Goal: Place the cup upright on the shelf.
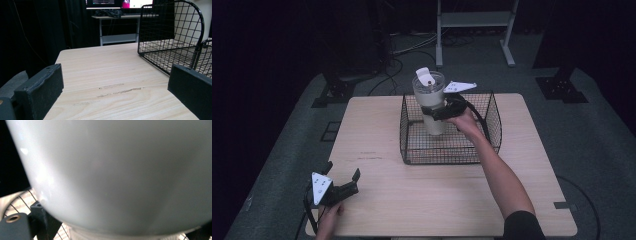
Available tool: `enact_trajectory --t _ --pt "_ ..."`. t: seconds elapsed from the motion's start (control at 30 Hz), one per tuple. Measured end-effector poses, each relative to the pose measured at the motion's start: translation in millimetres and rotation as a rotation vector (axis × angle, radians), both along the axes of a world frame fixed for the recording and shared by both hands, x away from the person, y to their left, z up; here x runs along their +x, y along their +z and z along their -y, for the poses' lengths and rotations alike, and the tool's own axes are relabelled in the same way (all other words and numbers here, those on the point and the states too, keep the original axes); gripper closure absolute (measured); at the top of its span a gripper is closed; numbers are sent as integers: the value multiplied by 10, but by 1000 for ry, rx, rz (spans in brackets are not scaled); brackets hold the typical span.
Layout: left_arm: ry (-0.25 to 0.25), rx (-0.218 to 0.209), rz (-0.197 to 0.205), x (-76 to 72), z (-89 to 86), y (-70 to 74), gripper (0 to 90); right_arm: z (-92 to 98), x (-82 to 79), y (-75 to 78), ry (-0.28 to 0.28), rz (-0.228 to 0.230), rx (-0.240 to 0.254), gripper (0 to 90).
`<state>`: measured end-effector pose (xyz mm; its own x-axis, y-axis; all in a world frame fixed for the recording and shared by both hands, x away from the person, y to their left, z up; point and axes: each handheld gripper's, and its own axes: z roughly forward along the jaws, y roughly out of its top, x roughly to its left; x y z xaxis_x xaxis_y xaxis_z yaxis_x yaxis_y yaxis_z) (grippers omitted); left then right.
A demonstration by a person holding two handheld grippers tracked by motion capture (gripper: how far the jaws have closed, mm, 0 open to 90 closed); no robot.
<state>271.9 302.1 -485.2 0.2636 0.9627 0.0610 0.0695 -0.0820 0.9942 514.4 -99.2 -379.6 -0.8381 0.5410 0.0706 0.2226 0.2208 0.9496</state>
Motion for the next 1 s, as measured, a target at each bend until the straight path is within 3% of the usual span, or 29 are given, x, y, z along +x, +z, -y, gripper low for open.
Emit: enact_trajectory --t 0.1,0.47,0.7,1.0 --pt "-2 -12 0 3 -11 0 0 -27 36 -83 3 -41 -16 81" --pt "-1 -29 -1 5 -38 0 0 -142 118 -275 29 -93 -56 81" --pt "-3 -24 1 3 -35 -1 0 -198 142 -347 41 -94 -92 80" --pt "-4 -37 -3 5 -51 1 0 -168 186 -406 44 -119 -46 80"
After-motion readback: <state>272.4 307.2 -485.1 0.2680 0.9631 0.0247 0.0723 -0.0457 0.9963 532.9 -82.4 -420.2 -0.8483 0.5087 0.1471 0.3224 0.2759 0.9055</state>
